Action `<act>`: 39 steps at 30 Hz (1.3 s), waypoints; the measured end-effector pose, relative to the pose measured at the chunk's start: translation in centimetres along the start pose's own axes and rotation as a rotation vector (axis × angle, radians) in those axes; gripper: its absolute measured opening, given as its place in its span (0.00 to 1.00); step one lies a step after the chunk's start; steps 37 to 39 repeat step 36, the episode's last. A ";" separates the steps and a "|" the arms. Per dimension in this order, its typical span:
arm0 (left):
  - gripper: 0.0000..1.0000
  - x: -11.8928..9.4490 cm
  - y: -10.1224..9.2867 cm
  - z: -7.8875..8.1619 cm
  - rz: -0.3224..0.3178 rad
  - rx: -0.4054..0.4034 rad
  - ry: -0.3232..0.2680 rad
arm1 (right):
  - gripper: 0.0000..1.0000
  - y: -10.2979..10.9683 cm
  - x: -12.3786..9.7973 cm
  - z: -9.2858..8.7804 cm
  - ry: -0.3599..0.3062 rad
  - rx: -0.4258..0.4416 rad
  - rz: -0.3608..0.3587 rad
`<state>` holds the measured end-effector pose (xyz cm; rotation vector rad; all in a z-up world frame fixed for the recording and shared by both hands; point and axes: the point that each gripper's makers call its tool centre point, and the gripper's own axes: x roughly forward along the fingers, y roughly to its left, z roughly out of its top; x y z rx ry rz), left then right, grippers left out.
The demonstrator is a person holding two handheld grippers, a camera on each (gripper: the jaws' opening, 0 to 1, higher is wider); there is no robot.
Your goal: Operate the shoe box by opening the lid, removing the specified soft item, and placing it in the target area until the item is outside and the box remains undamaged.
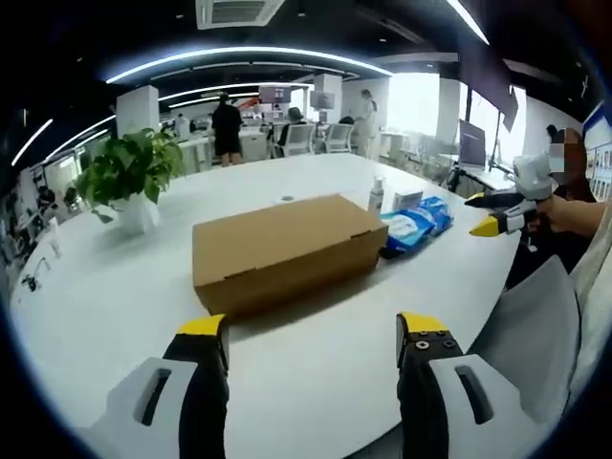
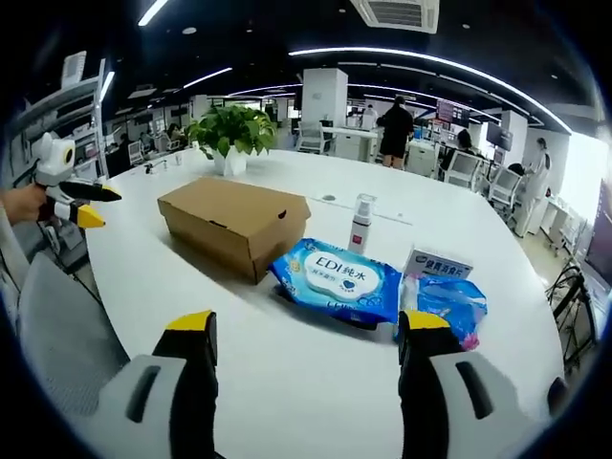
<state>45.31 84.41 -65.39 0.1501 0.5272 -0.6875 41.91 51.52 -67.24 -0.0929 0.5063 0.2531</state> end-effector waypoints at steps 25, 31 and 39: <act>1.00 -4.2 -1.1 0.4 -0.006 -0.042 -0.079 | 0.96 0.5 -5.7 0.3 -0.063 0.106 -0.008; 1.00 -4.4 -1.2 0.3 -0.006 -0.034 -0.077 | 0.96 0.3 -6.1 0.1 -0.060 0.103 -0.015; 1.00 -4.5 -1.2 0.2 -0.003 -0.039 -0.080 | 0.96 0.6 -6.3 0.2 -0.066 0.104 -0.014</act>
